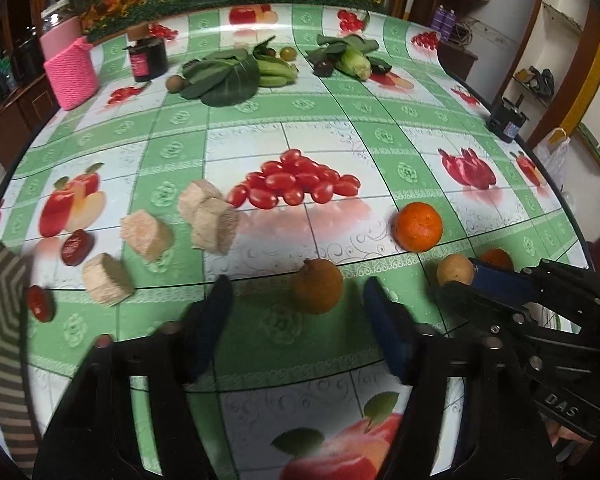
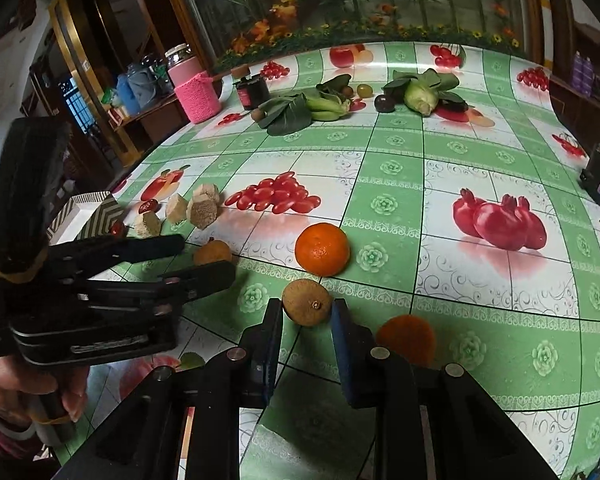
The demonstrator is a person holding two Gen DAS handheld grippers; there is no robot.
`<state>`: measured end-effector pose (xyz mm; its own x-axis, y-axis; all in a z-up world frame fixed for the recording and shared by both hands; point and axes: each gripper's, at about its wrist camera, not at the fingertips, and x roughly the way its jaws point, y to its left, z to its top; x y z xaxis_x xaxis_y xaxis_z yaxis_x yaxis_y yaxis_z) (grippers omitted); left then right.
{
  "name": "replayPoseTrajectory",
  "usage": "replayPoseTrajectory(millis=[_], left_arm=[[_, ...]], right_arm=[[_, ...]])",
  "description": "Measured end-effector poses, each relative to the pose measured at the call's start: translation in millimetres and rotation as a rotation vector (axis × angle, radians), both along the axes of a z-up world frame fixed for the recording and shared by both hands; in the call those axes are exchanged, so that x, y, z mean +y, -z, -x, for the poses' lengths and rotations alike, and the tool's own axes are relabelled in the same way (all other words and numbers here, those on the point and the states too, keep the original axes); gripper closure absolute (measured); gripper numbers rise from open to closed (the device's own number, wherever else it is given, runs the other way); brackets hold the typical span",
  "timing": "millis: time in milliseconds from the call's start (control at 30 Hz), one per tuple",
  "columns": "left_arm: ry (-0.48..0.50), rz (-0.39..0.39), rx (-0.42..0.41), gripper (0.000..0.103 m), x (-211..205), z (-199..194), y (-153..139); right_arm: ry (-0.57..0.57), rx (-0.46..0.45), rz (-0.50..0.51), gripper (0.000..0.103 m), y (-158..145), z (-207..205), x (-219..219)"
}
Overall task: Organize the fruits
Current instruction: 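Grasp a kiwi with the right gripper while the left gripper grasps a brown round fruit, then carry the kiwi and brown fruit into the white tray and release both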
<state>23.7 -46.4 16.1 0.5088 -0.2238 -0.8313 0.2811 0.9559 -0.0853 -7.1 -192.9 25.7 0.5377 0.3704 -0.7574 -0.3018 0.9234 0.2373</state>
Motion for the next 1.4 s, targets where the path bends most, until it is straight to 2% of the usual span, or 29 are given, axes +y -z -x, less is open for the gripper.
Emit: replayPoseTrajectory(millis=[67, 100, 133, 367, 833, 1167, 1400], left_arm=[[0.004, -0.019, -0.022, 0.066, -2, 0, 1], [0.004, -0.016, -0.021, 0.076, -1, -1, 1], [0.002, -0.009, -0.022, 0.079, 0, -1, 0], [-0.038, 0.018, -0.044, 0.079, 21, 12, -10], [-0.135, 0.017, -0.107, 0.078, 92, 76, -45], [-0.296, -0.058, -0.195, 0.078, 174, 126, -72], [-0.429, -0.12, -0.211, 0.078, 234, 152, -71]], right_arm=[[-0.007, 0.0, -0.001, 0.079, 0, 0, 2], [-0.009, -0.001, -0.001, 0.079, 1, 1, 3], [-0.012, -0.001, -0.001, 0.079, 0, 1, 4], [-0.042, -0.008, -0.018, 0.079, -5, 8, 19], [-0.171, -0.034, -0.054, 0.079, -21, 33, 89], [-0.293, -0.055, -0.097, 0.079, -36, 48, 151], [-0.381, -0.068, -0.104, 0.079, -48, 57, 194]])
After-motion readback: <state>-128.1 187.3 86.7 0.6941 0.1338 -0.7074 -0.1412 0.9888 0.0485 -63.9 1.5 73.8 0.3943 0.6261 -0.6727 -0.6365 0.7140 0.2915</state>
